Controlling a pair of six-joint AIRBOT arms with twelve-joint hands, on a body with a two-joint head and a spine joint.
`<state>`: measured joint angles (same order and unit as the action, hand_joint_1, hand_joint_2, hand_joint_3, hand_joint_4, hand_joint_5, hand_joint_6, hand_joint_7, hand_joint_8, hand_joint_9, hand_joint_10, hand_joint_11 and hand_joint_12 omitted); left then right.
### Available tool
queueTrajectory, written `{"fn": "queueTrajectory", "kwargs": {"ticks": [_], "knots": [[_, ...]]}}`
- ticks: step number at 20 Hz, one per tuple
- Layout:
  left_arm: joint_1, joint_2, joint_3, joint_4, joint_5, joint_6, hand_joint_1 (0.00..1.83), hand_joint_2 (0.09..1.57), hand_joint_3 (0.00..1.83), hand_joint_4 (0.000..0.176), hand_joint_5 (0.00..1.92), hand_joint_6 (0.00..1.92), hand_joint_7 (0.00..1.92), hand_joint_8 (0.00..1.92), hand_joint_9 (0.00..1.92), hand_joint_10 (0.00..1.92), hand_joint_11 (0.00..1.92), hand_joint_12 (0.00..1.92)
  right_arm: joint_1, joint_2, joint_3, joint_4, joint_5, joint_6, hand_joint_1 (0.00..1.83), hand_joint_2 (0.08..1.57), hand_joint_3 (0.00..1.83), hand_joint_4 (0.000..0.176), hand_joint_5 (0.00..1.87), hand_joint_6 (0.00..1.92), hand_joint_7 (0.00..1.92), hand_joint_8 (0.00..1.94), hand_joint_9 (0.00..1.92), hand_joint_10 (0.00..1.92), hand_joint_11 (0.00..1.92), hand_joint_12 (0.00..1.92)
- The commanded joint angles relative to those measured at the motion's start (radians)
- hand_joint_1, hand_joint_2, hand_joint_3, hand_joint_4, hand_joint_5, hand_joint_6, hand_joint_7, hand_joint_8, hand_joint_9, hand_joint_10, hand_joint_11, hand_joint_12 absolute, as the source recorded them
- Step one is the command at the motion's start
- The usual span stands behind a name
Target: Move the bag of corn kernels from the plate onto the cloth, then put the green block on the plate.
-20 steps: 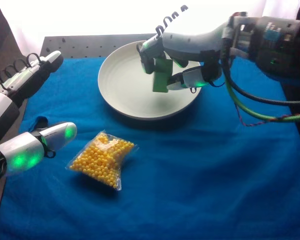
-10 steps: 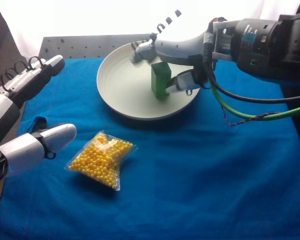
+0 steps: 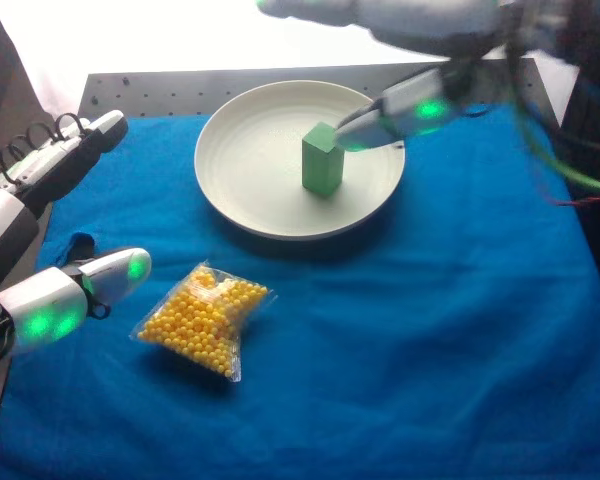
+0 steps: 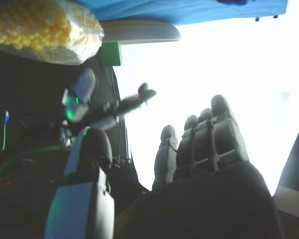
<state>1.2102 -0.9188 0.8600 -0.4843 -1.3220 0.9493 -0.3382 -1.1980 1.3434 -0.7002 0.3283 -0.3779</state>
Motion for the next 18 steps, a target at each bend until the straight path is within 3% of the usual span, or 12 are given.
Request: {"fn": "queueTrajectory", "kwargs": {"ticks": [1,5,6,7,8,9,10,12,14,16,17,18], "knots": [[-0.005,0.002,-0.001,0.023,-0.13,-0.006,0.57,1.19,0.0,0.147,0.07,0.0,0.0,0.0,0.0,0.0,0.0,0.2,0.008,0.016,-0.024,0.037,0.156,-0.001,0.69,1.05,0.01,0.068,0.0,0.0,0.0,0.0,0.0,0.0,0.0,0.0],[-0.005,0.017,-0.006,0.023,-0.15,-0.006,0.54,1.19,0.0,0.151,0.06,0.0,0.0,0.0,0.0,0.0,0.0,0.37,0.002,0.174,-0.113,0.106,0.307,-0.001,0.6,1.09,0.03,0.045,0.0,0.0,0.0,0.0,0.0,0.0,0.0,0.0],[-0.005,0.025,-0.009,0.023,-0.165,-0.006,0.58,1.19,0.0,0.158,0.06,0.0,0.0,0.0,0.0,0.0,0.0,0.17,-0.007,0.207,-0.14,0.11,0.328,-0.001,0.51,1.12,0.04,0.029,0.0,0.0,0.0,0.0,0.0,0.0,0.0,0.0],[-0.005,0.033,-0.011,0.024,-0.176,-0.006,0.54,1.18,0.0,0.141,0.06,0.0,0.0,0.0,0.0,0.0,0.0,0.29,-0.016,0.233,-0.159,0.114,0.341,-0.001,0.58,1.17,0.05,0.038,0.0,0.0,0.0,0.0,0.0,0.0,0.0,0.0],[-0.005,0.045,-0.012,0.027,-0.19,-0.005,0.53,1.19,0.0,0.137,0.06,0.0,0.0,0.0,0.0,0.0,0.0,0.27,-0.058,0.279,-0.195,0.161,0.382,-0.023,0.53,1.19,0.03,0.079,0.0,0.0,0.0,0.0,0.0,0.0,0.0,0.16],[-0.005,0.053,-0.013,0.033,-0.194,-0.005,0.57,1.19,0.0,0.154,0.06,0.0,0.0,0.0,0.0,0.0,0.0,0.16,-0.09,0.301,-0.212,0.202,0.411,-0.047,0.45,1.19,0.01,0.097,0.0,0.0,0.0,0.0,0.0,0.0,0.0,0.26],[-0.006,0.061,-0.013,0.037,-0.197,-0.002,0.57,1.19,0.0,0.171,0.05,0.0,0.0,0.0,0.0,0.0,0.0,0.18,-0.126,0.324,-0.23,0.243,0.44,-0.08,0.43,1.21,0.01,0.075,0.0,0.0,0.0,0.0,0.0,0.0,0.0,0.2],[-0.012,0.08,-0.017,0.047,-0.209,0.006,0.56,1.22,0.01,0.174,0.02,0.0,0.0,0.0,0.0,0.0,0.0,0.22,-0.2,0.37,-0.266,0.332,0.502,-0.146,0.33,1.26,0.01,0.094,0.0,0.0,0.0,0.0,0.0,0.0,0.0,0.01],[-0.017,0.103,-0.022,0.06,-0.233,0.014,0.53,1.21,0.0,0.176,0.01,0.0,0.0,0.0,0.0,0.0,0.0,0.22,-0.274,0.421,-0.31,0.423,0.571,-0.209,0.32,1.28,0.01,0.07,0.0,0.0,0.0,0.0,0.0,0.0,0.0,0.0],[-0.032,0.131,-0.027,0.086,-0.247,0.031,0.57,1.21,0.0,0.151,0.0,0.0,0.0,0.0,0.0,0.0,0.0,0.01,-0.349,0.466,-0.331,0.496,0.676,-0.213,0.29,1.23,0.0,0.084,0.0,0.0,0.0,0.0,0.0,0.0,0.0,0.0],[-0.041,0.143,-0.029,0.098,-0.248,0.043,0.56,1.2,0.0,0.165,0.0,0.0,0.0,0.0,0.0,0.0,0.01,0.01,-0.372,0.483,-0.34,0.524,0.711,-0.219,0.37,1.22,0.0,0.054,0.0,0.0,0.0,0.0,0.0,0.0,0.0,0.0],[-0.051,0.159,-0.032,0.113,-0.25,0.056,0.54,1.2,0.0,0.152,0.0,0.0,0.0,0.0,0.0,0.0,0.02,0.01,-0.394,0.504,-0.358,0.558,0.75,-0.25,0.39,1.21,0.0,0.054,0.0,0.0,0.0,0.0,0.0,0.0,0.0,0.0]]}}
